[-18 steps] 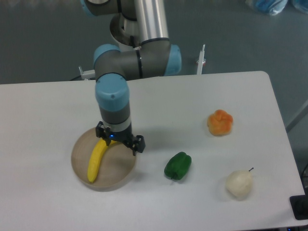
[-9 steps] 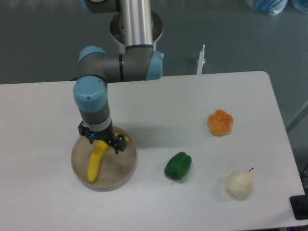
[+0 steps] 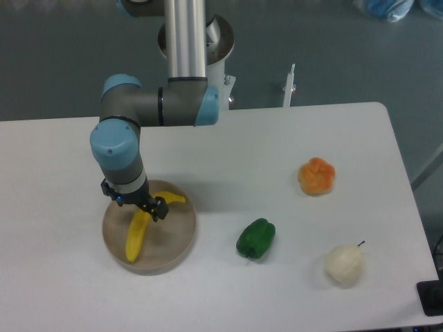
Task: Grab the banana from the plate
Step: 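Close the gripper on the banana's stem end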
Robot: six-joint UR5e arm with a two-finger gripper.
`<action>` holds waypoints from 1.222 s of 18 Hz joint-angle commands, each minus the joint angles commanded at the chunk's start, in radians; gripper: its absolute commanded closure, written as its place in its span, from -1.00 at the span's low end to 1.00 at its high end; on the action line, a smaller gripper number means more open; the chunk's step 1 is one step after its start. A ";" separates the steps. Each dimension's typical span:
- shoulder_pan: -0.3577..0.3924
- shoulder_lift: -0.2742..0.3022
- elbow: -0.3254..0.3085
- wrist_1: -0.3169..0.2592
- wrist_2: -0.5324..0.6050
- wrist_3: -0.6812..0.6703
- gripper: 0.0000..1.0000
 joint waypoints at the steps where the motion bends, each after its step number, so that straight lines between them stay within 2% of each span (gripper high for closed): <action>1: -0.009 -0.009 0.000 0.012 0.002 0.000 -1.00; 7: -0.023 -0.022 -0.003 0.019 0.031 -0.003 -1.00; 8: -0.023 -0.022 -0.003 0.019 0.031 -0.003 -0.95; 9: -0.023 -0.022 -0.003 0.019 0.031 -0.005 -0.73; 10: -0.023 -0.022 -0.002 0.016 0.031 -0.005 -0.37; 12: -0.023 -0.022 -0.005 0.015 0.031 -0.003 0.15; 14: -0.023 -0.019 -0.008 0.017 0.031 -0.002 0.44; 16: -0.022 -0.017 -0.008 0.017 0.031 0.000 0.58; 22: -0.011 0.011 -0.005 0.012 0.029 0.011 0.69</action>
